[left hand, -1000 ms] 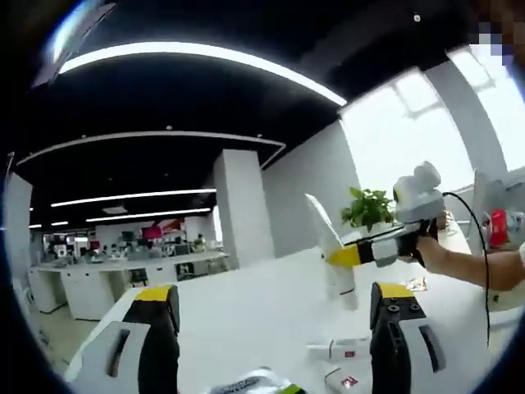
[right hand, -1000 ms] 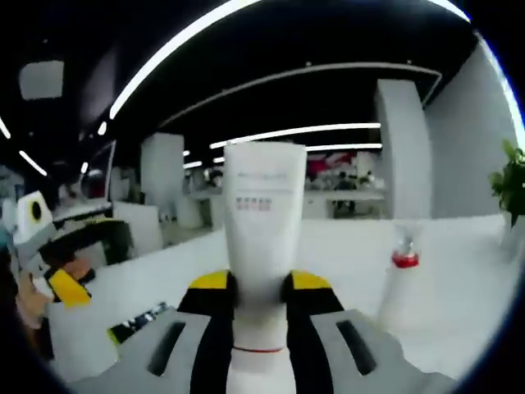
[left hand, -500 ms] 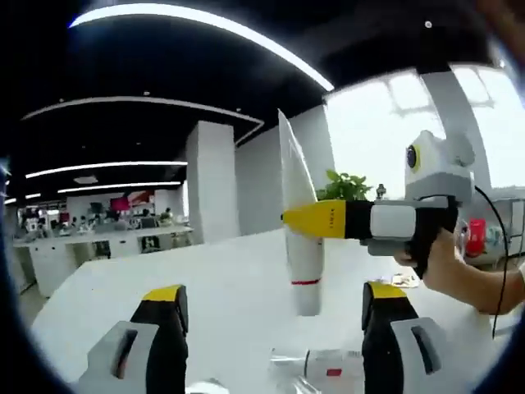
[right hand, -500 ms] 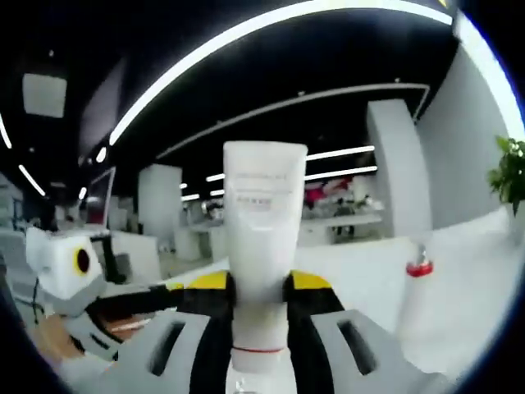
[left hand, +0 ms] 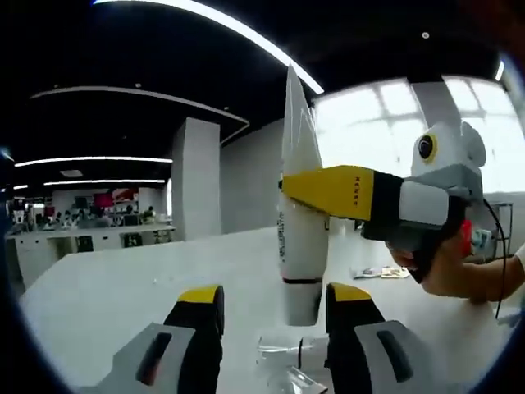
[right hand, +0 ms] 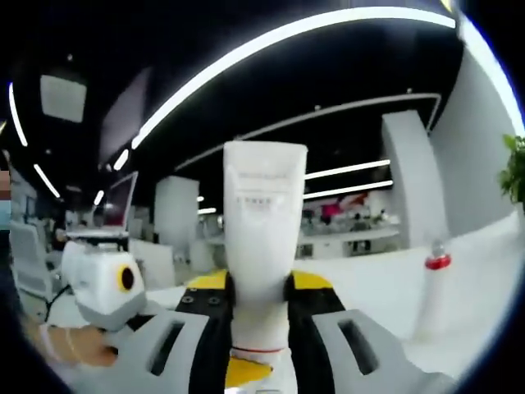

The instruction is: Arrange the skincare products in the storage area until every visible bottle or jar stands upright without overlapping.

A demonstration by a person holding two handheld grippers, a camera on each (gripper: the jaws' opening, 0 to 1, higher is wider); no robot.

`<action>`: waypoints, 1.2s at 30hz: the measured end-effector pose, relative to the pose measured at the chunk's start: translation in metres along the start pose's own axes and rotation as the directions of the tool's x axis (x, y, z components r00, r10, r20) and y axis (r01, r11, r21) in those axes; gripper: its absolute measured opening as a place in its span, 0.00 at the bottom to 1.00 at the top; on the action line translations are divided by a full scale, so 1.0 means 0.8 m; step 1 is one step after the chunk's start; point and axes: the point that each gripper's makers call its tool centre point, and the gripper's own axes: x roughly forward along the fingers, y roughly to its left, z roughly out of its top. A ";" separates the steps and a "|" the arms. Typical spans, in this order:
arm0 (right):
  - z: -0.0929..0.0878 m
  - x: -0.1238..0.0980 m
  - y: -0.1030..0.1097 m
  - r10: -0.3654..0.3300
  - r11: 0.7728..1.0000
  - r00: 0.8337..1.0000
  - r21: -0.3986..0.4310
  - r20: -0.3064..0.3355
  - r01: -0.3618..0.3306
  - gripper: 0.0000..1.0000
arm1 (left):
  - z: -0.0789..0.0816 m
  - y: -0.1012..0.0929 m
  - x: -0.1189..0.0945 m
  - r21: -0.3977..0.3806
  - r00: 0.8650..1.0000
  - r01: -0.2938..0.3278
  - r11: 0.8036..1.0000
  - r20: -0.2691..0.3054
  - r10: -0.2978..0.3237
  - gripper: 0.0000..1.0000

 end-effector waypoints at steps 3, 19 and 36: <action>0.000 0.001 0.006 0.013 1.000 1.000 -0.004 0.007 -0.012 0.22 | -0.001 -0.012 -0.001 0.011 1.000 0.031 0.999 -0.005 -0.031 0.32; -0.011 0.004 0.033 0.109 0.994 0.994 -0.019 0.029 -0.108 0.39 | -0.012 -0.033 -0.021 -0.033 0.994 0.054 0.998 -0.092 -0.057 0.17; -0.027 -0.012 0.041 0.105 0.987 0.991 0.127 -0.088 -0.094 0.28 | -0.021 -0.037 -0.009 0.013 0.991 0.090 0.996 -0.097 -0.088 0.20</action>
